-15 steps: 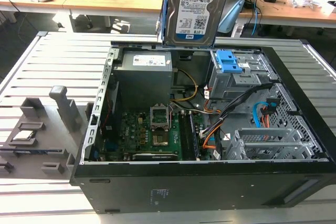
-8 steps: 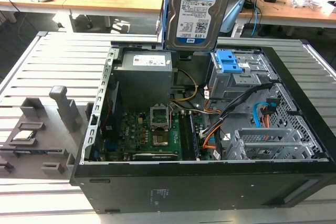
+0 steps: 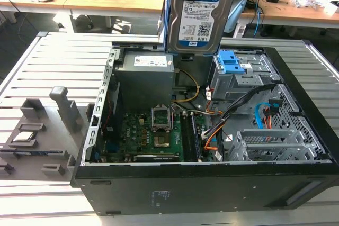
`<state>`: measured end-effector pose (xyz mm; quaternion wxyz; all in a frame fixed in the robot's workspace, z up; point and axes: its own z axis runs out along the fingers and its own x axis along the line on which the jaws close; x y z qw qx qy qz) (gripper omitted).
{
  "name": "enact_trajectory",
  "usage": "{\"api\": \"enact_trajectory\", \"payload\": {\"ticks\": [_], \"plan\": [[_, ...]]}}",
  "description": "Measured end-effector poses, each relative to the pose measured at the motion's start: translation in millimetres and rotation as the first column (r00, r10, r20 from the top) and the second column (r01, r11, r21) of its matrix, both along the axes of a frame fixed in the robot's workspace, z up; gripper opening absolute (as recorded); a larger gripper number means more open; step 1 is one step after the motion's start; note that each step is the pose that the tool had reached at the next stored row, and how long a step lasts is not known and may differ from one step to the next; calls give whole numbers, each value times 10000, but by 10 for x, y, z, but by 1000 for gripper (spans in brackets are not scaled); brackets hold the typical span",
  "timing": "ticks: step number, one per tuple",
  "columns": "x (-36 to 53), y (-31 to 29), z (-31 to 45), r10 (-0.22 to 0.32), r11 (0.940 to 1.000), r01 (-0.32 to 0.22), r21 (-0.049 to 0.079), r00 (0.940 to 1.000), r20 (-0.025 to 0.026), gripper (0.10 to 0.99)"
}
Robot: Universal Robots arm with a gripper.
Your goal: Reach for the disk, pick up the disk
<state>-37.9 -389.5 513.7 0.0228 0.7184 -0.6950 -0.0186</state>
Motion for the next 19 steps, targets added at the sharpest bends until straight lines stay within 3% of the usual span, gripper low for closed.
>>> {"api": "enact_trajectory", "payload": {"ticks": [17, 19], "plan": [[2, -244, 0, 0, 10000, 0, 1, 10000, 1, 369], [3, -293, 0, 0, 10000, 0, 0, 10000, 0, 369]]}}
